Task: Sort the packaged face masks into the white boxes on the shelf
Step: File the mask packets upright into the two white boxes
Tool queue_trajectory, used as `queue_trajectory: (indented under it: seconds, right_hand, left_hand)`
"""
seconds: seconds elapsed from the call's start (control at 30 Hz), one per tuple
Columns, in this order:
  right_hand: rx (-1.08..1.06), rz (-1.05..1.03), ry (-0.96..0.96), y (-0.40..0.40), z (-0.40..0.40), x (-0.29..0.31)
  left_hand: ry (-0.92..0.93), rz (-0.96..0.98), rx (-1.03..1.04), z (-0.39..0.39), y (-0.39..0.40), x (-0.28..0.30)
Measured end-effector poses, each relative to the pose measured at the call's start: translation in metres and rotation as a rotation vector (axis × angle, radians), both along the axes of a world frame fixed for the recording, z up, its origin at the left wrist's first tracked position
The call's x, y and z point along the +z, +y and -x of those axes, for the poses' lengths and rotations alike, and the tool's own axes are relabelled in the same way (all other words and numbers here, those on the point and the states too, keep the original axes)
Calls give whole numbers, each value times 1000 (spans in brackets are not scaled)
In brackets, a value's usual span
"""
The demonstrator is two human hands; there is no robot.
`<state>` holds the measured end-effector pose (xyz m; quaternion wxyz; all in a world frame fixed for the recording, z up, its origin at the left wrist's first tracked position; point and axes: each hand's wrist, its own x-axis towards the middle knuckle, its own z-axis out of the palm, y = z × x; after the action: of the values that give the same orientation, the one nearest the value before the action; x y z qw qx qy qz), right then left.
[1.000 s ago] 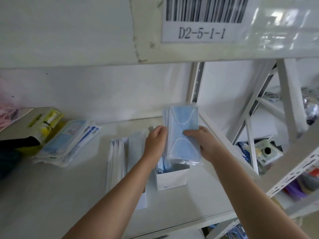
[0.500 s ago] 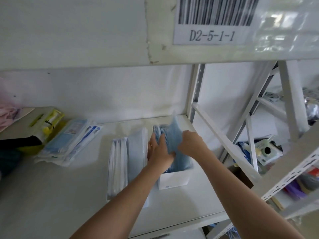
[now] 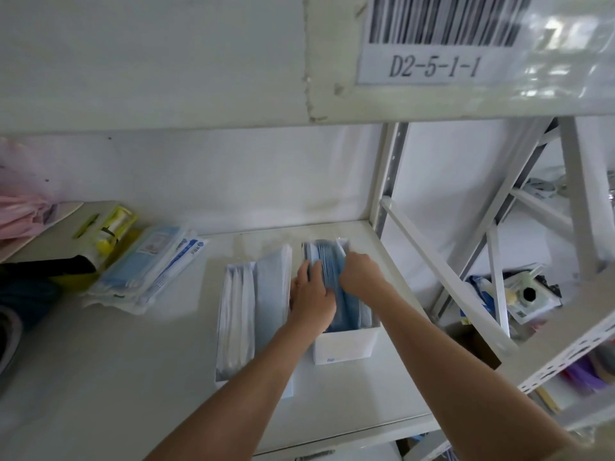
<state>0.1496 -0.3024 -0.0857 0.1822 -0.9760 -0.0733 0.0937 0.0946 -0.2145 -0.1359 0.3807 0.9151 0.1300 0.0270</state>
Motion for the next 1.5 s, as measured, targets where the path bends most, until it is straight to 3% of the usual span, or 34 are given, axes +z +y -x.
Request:
queue_trajectory:
  seconds: [0.17, 0.3, 0.37, 0.53, 0.6, 0.67, 0.77, 0.83, 0.9, 1.0, 1.07, 1.17, 1.33, 1.5]
  right_hand:
    - [98, 180, 155, 4, -5, -7]
    - [-169, -190, 101, 6, -3, -25]
    - [-268, -279, 47, 7, -6, -25]
    - [-155, -292, 176, 2, -2, -27]
    - [-149, -399, 140, 3, 0, -26]
    - [-126, -472, -71, 5, 4, -22]
    - [-6, -675, -427, 14, 13, -5]
    - [52, -794, -501, 26, 24, 10]
    - [28, -813, -427, 41, 37, 15]
    - [25, -647, -83, 58, 51, 10]
    - [55, -595, 89, 63, 60, 2]
    - [3, -654, 72, 64, 68, -6]
    - [-18, -537, -30, 69, 80, -8]
    - [-71, -556, -150, 75, 93, -9]
  left_hand:
    - [-14, 43, -19, -1, -4, 2]
    - [2, 55, -8, -2, -5, 0]
    - [0, 97, -15, -2, -5, 0]
    - [65, 19, -44, 1, -16, 7]
    - [34, -7, -45, 5, -17, 12]
    - [-162, 0, -60, 15, -18, 20]
    - [-607, 154, -98, 36, -12, 47]
    - [-803, 128, -24, 43, 4, 62]
    - [-857, 36, 164, 45, 29, 68]
    - [-570, -129, 384, 52, 67, 57]
    - [-264, -216, 339, 57, 80, 38]
    - [38, -335, 151, 67, 80, 18]
    - [-7, -412, 95, 73, 92, 16]
    - [-6, -286, 89, 85, 107, 23]
